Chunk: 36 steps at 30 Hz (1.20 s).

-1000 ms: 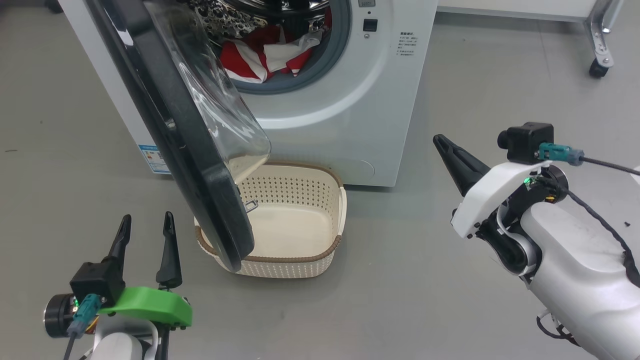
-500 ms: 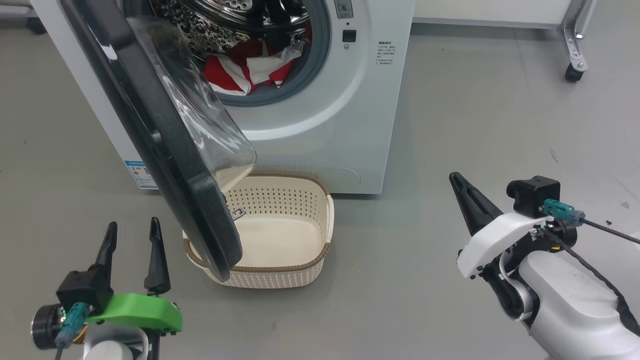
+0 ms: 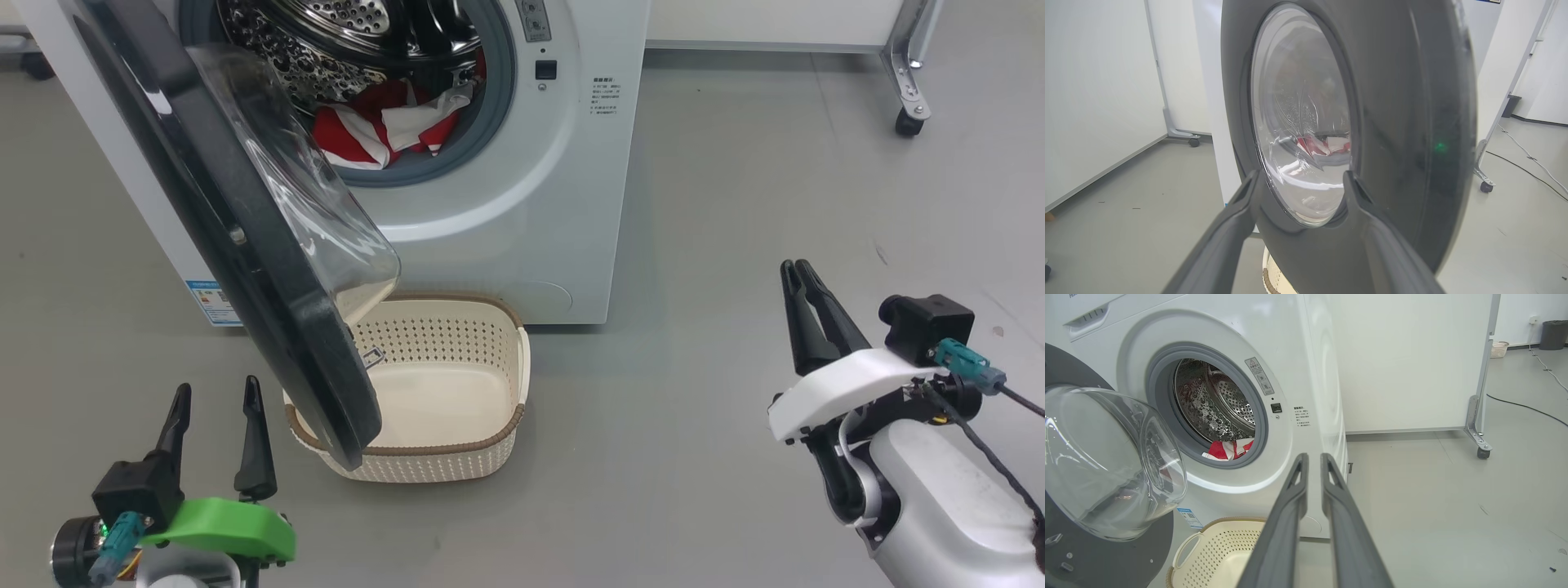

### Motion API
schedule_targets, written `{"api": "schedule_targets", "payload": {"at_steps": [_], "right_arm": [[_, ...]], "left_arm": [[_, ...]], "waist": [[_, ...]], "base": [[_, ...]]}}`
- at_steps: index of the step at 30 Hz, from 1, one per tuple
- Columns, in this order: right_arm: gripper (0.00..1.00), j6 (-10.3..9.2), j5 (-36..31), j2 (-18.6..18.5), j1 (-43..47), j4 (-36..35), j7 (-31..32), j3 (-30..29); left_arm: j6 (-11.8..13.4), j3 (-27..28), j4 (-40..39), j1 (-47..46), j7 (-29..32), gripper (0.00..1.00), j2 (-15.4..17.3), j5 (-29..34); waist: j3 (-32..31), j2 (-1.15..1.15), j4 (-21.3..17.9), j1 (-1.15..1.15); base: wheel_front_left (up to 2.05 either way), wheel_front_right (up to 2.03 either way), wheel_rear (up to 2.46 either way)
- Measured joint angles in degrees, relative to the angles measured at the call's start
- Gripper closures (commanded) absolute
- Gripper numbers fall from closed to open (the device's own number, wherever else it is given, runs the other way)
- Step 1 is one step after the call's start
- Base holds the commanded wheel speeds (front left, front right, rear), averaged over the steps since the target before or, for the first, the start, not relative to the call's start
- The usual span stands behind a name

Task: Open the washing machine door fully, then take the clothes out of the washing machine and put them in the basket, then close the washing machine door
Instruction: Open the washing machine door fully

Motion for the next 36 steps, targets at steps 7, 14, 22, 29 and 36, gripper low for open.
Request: {"api": "schedule_targets", "payload": {"at_steps": [7, 14, 22, 29, 36], "right_arm": [[0.00, -0.01, -3.63, 1.47, 4.74, -2.37, 0.00, -1.78], [0.00, 0.00, -6.86, 2.05, 7.82, -4.12, 0.00, -2.50], [0.00, 0.10, -9.47, 2.66, 9.49, -5.47, 0.00, -4.28], [0.00, 0.63, -11.05, 3.59, 10.72, -6.22, 0.00, -5.64], [0.00, 0.86, -12.82, 3.97, 11.19, -6.94, 0.00, -6.90]], "left_arm": [[-0.43, 0.05, 0.00, 0.74, 0.00, 0.00, -0.03, 0.29], [-0.52, 0.29, -0.05, 0.79, 0.00, 0.00, -0.04, 0.30], [-0.94, 0.40, -0.03, 0.79, 0.00, 0.00, -0.07, 0.30], [-1.04, 0.48, 0.11, 0.78, 0.00, 0.00, -0.09, 0.30], [-1.53, 0.48, 0.37, 0.78, 0.00, 0.00, -0.12, 0.30]], "waist": [[-0.11, 0.00, -0.42, 0.00], [0.26, 0.00, -0.69, 0.00], [0.82, 0.00, -0.73, 0.00], [1.20, 0.00, -0.79, 0.00], [1.49, 0.00, -0.91, 0.00]], "base": [[0.00, 0.00, 0.00], [0.00, 0.00, 0.00], [0.00, 0.00, 0.00], [0.00, 0.00, 0.00], [0.00, 0.00, 0.00]]}}
